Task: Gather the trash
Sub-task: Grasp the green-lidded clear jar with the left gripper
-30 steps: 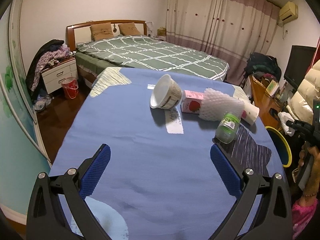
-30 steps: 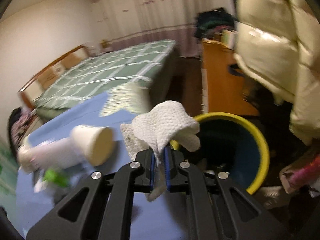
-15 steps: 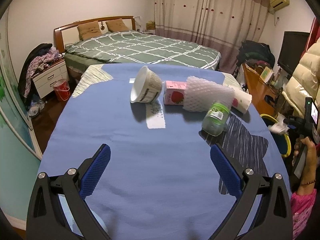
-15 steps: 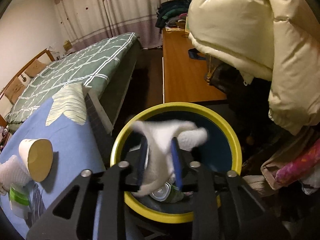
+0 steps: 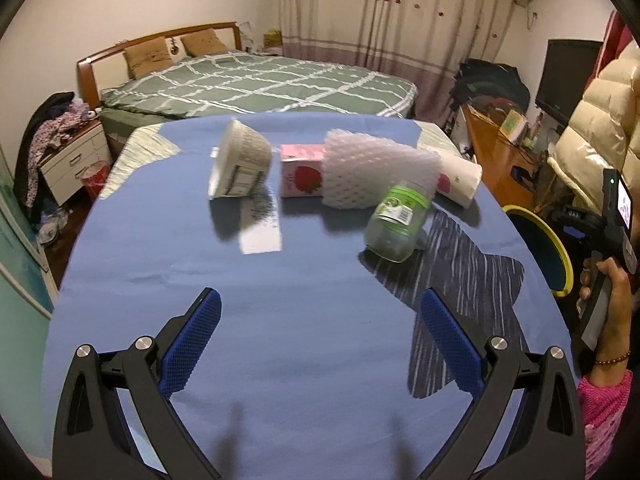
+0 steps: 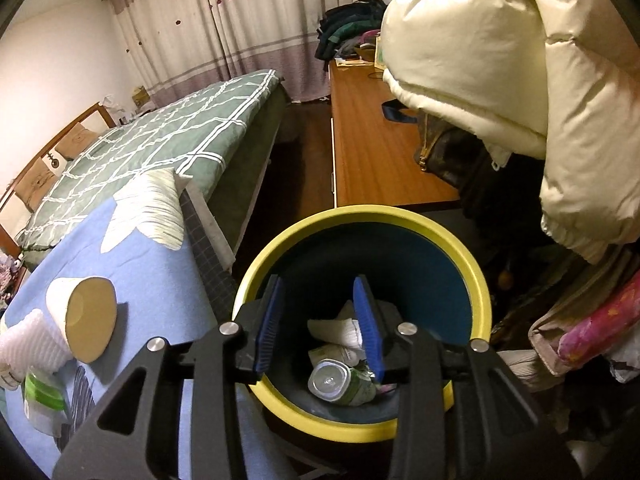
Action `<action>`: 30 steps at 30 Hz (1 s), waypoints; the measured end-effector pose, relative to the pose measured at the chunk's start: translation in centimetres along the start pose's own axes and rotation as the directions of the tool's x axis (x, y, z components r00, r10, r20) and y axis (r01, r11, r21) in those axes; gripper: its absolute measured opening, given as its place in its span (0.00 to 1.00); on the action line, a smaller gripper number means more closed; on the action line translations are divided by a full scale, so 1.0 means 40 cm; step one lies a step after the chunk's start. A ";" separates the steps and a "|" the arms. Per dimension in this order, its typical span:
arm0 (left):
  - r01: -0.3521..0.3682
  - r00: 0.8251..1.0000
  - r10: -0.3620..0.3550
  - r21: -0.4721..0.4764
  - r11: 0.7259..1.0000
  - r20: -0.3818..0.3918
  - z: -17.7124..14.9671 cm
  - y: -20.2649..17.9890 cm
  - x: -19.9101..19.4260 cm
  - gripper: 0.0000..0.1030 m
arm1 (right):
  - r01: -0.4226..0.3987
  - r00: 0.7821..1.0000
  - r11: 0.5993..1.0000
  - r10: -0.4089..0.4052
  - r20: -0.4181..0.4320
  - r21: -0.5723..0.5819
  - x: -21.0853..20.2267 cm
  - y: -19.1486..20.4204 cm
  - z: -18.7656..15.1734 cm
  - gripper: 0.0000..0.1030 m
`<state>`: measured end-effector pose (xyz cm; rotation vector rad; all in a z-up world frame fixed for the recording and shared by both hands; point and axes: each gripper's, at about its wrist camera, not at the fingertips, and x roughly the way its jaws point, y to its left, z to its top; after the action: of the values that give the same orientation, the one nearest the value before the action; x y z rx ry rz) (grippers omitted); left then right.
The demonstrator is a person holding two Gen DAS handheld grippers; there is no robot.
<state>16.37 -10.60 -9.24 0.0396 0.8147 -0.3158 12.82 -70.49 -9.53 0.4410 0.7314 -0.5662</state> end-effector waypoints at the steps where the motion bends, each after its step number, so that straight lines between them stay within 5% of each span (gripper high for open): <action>1: 0.009 1.000 -0.009 0.004 1.000 -0.005 0.003 -0.006 0.009 0.95 | -0.002 1.000 1.000 0.002 -0.001 -0.001 0.001 0.001 0.000 0.35; 18: 0.144 0.983 -0.123 0.153 0.978 -0.140 0.171 -0.147 0.225 0.95 | -0.039 0.999 0.999 0.039 -0.010 0.005 0.014 0.005 -0.002 0.35; 30: 0.122 0.979 -0.073 0.257 0.959 -0.192 0.200 -0.211 0.331 0.68 | -0.060 0.998 0.998 0.060 -0.022 0.002 0.024 0.009 -0.004 0.36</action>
<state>28.08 -23.35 -12.55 0.2859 0.9519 -0.5207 13.55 -70.44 -10.27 0.4696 0.7364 -0.5061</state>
